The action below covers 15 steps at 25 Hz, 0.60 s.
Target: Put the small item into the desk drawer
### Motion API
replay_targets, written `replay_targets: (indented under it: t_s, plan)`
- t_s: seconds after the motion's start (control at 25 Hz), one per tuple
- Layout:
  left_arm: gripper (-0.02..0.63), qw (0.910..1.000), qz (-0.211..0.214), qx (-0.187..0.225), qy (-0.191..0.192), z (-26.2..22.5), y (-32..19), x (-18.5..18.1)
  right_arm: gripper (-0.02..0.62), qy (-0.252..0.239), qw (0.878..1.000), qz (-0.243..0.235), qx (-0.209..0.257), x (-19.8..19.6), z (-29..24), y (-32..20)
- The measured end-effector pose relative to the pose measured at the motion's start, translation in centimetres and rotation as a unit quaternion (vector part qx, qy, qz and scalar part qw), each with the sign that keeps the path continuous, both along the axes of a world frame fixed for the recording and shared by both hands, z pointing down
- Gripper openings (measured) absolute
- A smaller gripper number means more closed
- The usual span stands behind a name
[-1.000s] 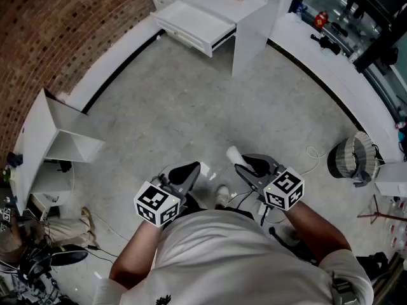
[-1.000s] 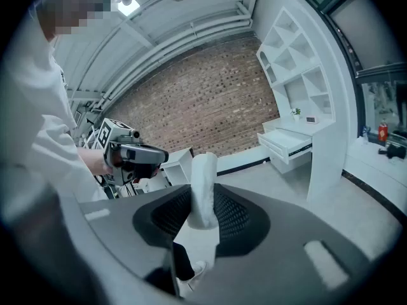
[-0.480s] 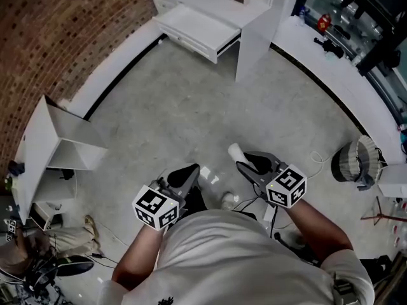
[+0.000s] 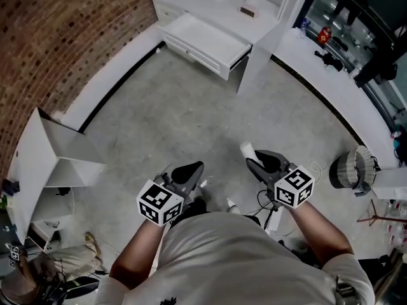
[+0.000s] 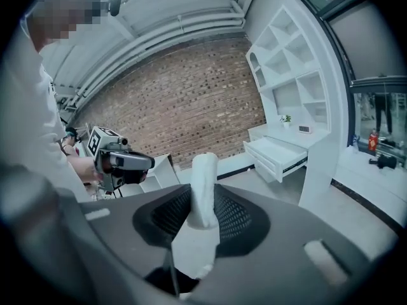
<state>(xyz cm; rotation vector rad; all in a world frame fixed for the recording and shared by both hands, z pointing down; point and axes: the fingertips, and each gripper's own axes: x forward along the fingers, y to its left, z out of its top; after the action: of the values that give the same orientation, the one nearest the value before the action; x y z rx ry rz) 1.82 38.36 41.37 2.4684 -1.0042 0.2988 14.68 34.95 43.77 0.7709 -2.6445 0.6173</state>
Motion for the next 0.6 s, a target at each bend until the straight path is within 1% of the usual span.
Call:
replay_targets:
  t_s: [0.12,0.32,0.48,0.6]
  plan:
    - [0.005,1.0,0.007,0.004,-0.001,0.1,-1.3,-3.3,0.126,0.009,1.0,0.011,0.01,-2.8,-0.3,-2.9]
    - [0.005,0.9994,0.011,-0.011,0.031,0.1,-3.7,-8.0,0.126,0.018,0.999,0.024,0.032,-7.1,-1.7,-7.6]
    - [0.005,0.9995,-0.006,0.001,0.031,-0.1,-5.8,-9.9,0.126,0.022,0.999,0.023,0.036,-8.9,-2.3,-10.3]
    - [0.005,0.9991,-0.012,0.004,0.039,-0.2,-7.5,-11.0,0.126,0.022,0.999,0.026,0.036,-10.3,-2.4,-12.6]
